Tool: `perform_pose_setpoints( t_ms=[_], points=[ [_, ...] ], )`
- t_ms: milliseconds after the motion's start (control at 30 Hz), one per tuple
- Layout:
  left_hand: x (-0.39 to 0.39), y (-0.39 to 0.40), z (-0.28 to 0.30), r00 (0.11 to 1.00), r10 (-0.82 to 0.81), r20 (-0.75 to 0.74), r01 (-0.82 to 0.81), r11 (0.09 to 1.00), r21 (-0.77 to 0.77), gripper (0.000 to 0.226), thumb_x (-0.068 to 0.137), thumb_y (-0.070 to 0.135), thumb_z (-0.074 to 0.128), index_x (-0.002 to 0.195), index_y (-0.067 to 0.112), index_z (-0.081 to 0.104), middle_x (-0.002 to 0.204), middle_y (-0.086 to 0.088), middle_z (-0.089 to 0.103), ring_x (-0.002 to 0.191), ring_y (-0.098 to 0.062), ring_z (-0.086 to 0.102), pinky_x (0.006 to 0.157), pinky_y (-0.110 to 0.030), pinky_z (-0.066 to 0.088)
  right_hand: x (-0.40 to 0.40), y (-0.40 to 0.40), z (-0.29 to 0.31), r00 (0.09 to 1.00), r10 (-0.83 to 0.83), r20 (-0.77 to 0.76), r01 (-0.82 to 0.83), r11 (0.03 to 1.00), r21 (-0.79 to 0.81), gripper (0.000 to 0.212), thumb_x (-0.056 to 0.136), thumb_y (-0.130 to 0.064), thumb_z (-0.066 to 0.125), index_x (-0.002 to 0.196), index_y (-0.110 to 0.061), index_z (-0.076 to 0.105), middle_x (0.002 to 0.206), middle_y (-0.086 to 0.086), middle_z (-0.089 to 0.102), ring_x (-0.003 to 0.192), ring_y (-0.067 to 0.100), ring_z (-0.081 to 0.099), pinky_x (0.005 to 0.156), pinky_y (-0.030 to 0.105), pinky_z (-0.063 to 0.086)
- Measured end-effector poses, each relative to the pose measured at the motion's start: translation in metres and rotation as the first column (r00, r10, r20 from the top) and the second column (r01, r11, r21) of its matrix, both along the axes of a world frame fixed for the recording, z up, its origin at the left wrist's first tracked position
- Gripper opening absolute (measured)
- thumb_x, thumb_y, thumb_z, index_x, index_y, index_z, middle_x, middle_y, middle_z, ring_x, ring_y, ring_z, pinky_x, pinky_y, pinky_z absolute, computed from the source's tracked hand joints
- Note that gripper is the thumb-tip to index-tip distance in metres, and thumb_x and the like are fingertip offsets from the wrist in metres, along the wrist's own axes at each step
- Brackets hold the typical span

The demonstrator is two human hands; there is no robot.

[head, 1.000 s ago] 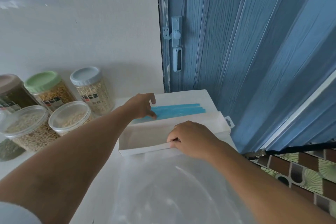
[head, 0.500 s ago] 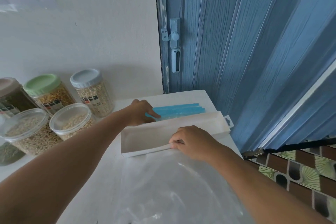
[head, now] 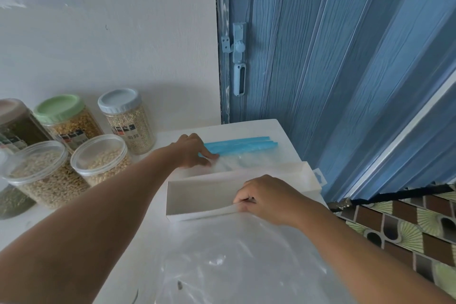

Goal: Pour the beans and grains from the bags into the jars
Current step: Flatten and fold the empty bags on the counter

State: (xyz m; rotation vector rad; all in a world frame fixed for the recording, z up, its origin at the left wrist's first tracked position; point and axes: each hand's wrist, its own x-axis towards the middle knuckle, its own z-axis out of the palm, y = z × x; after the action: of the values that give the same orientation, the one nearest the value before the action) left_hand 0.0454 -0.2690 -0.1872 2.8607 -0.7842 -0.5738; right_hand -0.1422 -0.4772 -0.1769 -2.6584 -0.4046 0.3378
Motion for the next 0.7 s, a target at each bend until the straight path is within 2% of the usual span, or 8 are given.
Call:
perform_pose_setpoints(
  t_ms=[167, 333, 500, 633, 700],
  points=[
    [-0.005, 0.002, -0.002, 1.0, 0.003, -0.02, -0.003, 0.999, 0.04, 0.047, 0.099, 0.047, 0.065, 0.144, 0.05, 0.055, 0.152, -0.006, 0.04, 0.138, -0.028, 0.033, 0.121, -0.042, 0.025, -0.007, 0.004, -0.001, 0.996, -0.023, 0.086, 0.023, 1.0, -0.001, 0.008, 0.098, -0.033, 0.065, 0.1, -0.035, 0.072, 0.09, -0.016, 0.065, 0.087, 0.008, 0.056, 0.078, 0.03, 0.048],
    [-0.008, 0.001, -0.004, 0.999, 0.017, -0.041, -0.014, 0.997, 0.076, 0.05, 0.102, 0.048, 0.06, 0.15, 0.053, 0.047, 0.159, -0.005, 0.033, 0.144, -0.029, 0.027, 0.124, -0.043, 0.018, -0.017, 0.005, -0.004, 0.996, -0.018, 0.083, 0.017, 1.0, 0.01, 0.009, 0.097, -0.032, 0.065, 0.099, -0.035, 0.073, 0.09, -0.019, 0.06, 0.087, 0.003, 0.054, 0.078, 0.029, 0.047],
    [-0.009, 0.001, -0.006, 0.998, 0.037, -0.041, -0.033, 0.995, 0.093, 0.049, 0.102, 0.051, 0.058, 0.149, 0.056, 0.044, 0.162, -0.004, 0.03, 0.146, -0.031, 0.026, 0.125, -0.05, 0.021, -0.021, 0.006, 0.0, 1.0, -0.021, 0.008, 0.021, 0.999, 0.044, 0.009, 0.096, -0.034, 0.069, 0.101, -0.035, 0.076, 0.087, -0.02, 0.061, 0.085, 0.002, 0.056, 0.08, 0.027, 0.048],
    [-0.01, 0.002, -0.002, 0.998, 0.052, -0.031, -0.048, 0.992, 0.115, 0.048, 0.1, 0.06, 0.057, 0.145, 0.064, 0.042, 0.164, 0.0, 0.028, 0.149, -0.031, 0.024, 0.124, -0.057, 0.02, -0.026, 0.013, 0.004, 0.996, 0.011, -0.083, -0.007, 0.999, 0.049, 0.014, 0.099, -0.03, 0.067, 0.109, -0.032, 0.077, 0.104, -0.017, 0.073, 0.096, 0.004, 0.063, 0.092, 0.031, 0.052],
    [-0.014, 0.0, 0.001, 0.998, 0.061, -0.029, -0.057, 0.99, 0.127, 0.049, 0.098, 0.065, 0.055, 0.144, 0.067, 0.041, 0.165, 0.003, 0.026, 0.151, -0.03, 0.023, 0.123, -0.058, 0.019, -0.027, 0.015, 0.005, 0.995, 0.007, -0.104, -0.002, 0.999, 0.05, 0.016, 0.1, -0.028, 0.066, 0.11, -0.03, 0.078, 0.107, -0.015, 0.074, 0.098, 0.007, 0.065, 0.093, 0.033, 0.053]
  ],
)
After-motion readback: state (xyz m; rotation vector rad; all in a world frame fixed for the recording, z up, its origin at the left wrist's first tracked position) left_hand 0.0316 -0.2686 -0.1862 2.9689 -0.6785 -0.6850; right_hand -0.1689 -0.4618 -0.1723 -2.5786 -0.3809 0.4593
